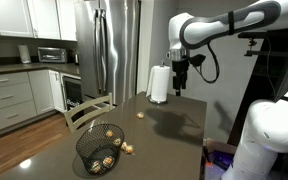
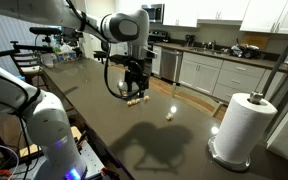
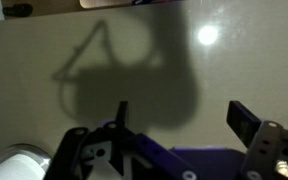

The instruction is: Pick up one of the objects in the basket and put it on the table

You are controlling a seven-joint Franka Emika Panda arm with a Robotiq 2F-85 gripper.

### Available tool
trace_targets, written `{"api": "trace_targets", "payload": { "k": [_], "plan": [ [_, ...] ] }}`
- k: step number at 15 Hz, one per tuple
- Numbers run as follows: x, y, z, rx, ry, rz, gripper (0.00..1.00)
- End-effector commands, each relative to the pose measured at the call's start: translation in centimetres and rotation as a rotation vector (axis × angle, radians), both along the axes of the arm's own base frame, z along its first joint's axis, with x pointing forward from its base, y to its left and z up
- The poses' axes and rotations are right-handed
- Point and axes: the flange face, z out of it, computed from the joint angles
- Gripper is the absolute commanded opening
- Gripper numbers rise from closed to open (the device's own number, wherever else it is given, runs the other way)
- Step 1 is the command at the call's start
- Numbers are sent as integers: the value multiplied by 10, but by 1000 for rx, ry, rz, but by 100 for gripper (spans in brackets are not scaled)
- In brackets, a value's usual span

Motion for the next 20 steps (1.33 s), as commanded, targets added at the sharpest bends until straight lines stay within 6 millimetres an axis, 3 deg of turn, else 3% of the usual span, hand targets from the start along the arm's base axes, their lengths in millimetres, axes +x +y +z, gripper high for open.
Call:
{"api": "trace_targets", "payload": {
  "k": [1, 8, 20],
  "plan": [
    [41, 14, -3, 6, -17, 74, 100],
    [100, 65, -11, 23, -49, 292, 100],
    [192, 190, -56, 164, -22, 849, 100]
  ]
}}
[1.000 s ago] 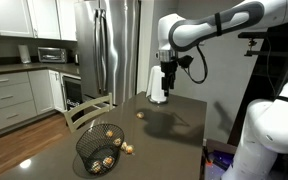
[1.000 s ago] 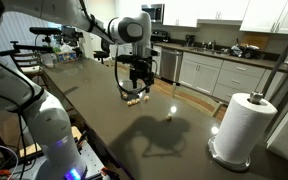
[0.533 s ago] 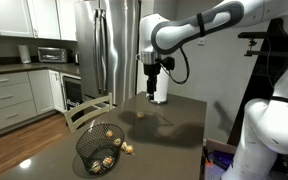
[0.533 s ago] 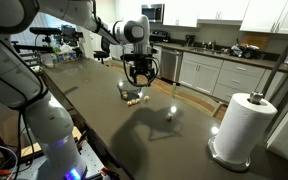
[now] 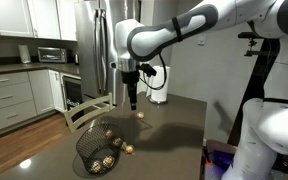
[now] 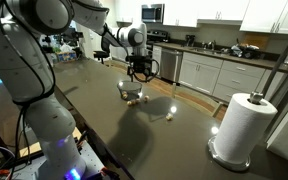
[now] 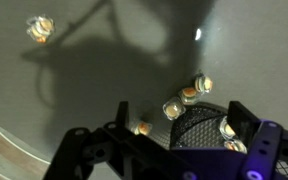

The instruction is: Pick up one of the objects in the basket and put it on the table

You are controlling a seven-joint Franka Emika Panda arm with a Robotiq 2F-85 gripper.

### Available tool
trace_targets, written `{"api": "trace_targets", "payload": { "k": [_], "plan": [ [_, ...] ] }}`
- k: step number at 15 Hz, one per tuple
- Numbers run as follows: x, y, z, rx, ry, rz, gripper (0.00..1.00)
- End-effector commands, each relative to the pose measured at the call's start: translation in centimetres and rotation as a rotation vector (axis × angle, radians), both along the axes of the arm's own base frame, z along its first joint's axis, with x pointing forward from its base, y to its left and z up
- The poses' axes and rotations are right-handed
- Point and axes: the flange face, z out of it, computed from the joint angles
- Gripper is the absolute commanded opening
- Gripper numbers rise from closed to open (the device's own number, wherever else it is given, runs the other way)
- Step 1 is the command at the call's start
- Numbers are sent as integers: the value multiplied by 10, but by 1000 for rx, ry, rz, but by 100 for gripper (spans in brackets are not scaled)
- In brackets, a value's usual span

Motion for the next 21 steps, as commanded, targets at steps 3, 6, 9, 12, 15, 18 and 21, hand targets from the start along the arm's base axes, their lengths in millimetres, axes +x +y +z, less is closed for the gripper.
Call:
{"api": "trace_targets", "payload": {
  "k": [3, 6, 9, 12, 15, 18, 21],
  "plan": [
    [41, 47, -22, 112, 7, 212, 100],
    [51, 69, -35, 163, 11, 305, 100],
    [55, 88, -50, 193, 34, 376, 100],
    [55, 106, -66, 202, 59, 432, 100],
    [51, 120, -84, 202, 84, 474, 100],
    [49, 128, -99, 206, 98, 501, 100],
    [52, 128, -117, 210, 113, 511, 100]
  ]
}}
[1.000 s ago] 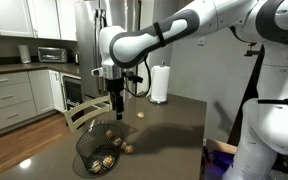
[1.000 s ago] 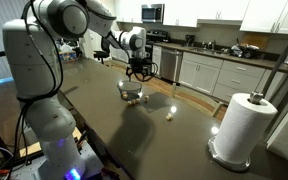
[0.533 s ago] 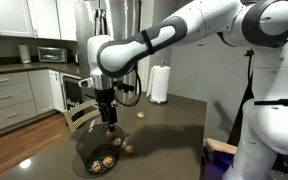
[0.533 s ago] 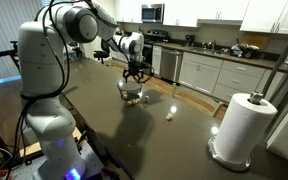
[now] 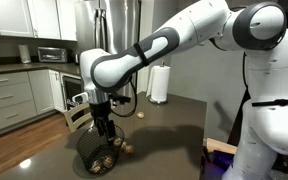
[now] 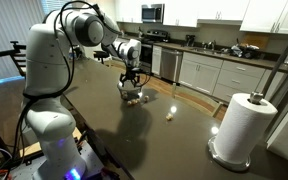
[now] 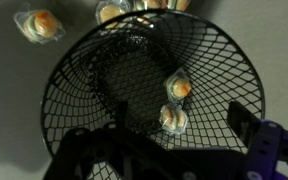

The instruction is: Pick up one of the objects in the basket and put it on the table

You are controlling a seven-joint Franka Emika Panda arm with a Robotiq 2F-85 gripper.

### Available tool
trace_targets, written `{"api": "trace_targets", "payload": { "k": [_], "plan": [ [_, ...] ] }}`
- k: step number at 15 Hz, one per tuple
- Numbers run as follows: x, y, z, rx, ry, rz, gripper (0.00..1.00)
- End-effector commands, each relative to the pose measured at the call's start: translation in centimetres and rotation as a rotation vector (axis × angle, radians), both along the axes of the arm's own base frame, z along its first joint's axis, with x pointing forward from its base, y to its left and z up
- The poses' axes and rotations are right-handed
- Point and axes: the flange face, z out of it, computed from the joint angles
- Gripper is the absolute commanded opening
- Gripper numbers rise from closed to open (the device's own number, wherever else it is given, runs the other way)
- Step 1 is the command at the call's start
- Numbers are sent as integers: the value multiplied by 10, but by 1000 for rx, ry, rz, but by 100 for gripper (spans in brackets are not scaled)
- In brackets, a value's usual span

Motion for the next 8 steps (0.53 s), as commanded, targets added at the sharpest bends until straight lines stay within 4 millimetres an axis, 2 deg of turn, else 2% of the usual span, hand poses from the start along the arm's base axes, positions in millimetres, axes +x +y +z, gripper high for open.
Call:
{"api": "trace_targets", "payload": {
  "k": [1, 8],
  "plan": [
    [9, 0, -17, 15, 0, 24, 100],
    [19, -3, -55, 12, 11, 8, 100]
  ]
}}
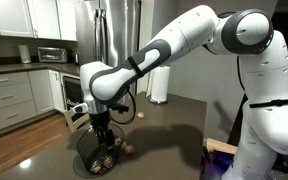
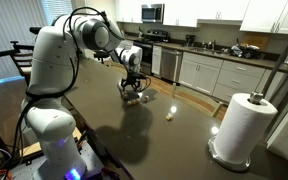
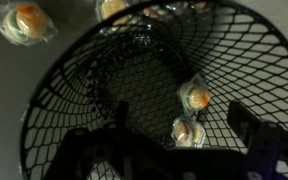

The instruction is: Pick up one of the objects in the basket and put it on the table

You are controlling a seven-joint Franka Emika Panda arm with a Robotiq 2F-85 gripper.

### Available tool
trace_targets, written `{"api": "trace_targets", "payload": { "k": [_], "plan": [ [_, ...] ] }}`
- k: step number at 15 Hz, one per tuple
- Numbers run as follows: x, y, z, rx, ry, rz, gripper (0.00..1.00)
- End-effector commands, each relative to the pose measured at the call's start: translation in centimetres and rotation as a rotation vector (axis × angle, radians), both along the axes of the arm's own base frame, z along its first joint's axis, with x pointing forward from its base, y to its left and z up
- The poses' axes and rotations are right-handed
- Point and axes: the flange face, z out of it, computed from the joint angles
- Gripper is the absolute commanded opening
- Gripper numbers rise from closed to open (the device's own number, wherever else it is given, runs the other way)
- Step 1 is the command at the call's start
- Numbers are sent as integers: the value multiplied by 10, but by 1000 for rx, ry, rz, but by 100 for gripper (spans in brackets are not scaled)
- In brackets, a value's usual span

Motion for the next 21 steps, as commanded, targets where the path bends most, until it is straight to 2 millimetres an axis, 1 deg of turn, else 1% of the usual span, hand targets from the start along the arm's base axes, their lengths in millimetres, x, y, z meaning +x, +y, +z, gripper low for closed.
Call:
{"api": "trace_targets", "payload": {
  "k": [1, 6, 9, 10, 14, 15, 16, 17, 18, 19, 20, 21],
  "plan": [
    [12, -3, -18, 5, -4, 9, 100],
    [14, -9, -40, -2, 47, -7, 100],
    [16, -10, -44, -1, 64, -10, 100],
    [16, -10, -43, 0, 67, -11, 80],
    [17, -11, -37, -8, 96, -25, 53],
    [16, -11, -36, -13, 106, -26, 51],
    [16, -12, -35, -15, 115, -24, 44],
    [16, -12, -34, -20, 132, -26, 43],
    [15, -13, -34, -23, 146, -26, 65],
    [16, -14, -33, -24, 160, -26, 73],
    [16, -15, -33, -26, 175, -26, 74],
    [16, -16, -34, -28, 186, -26, 78]
  ]
}}
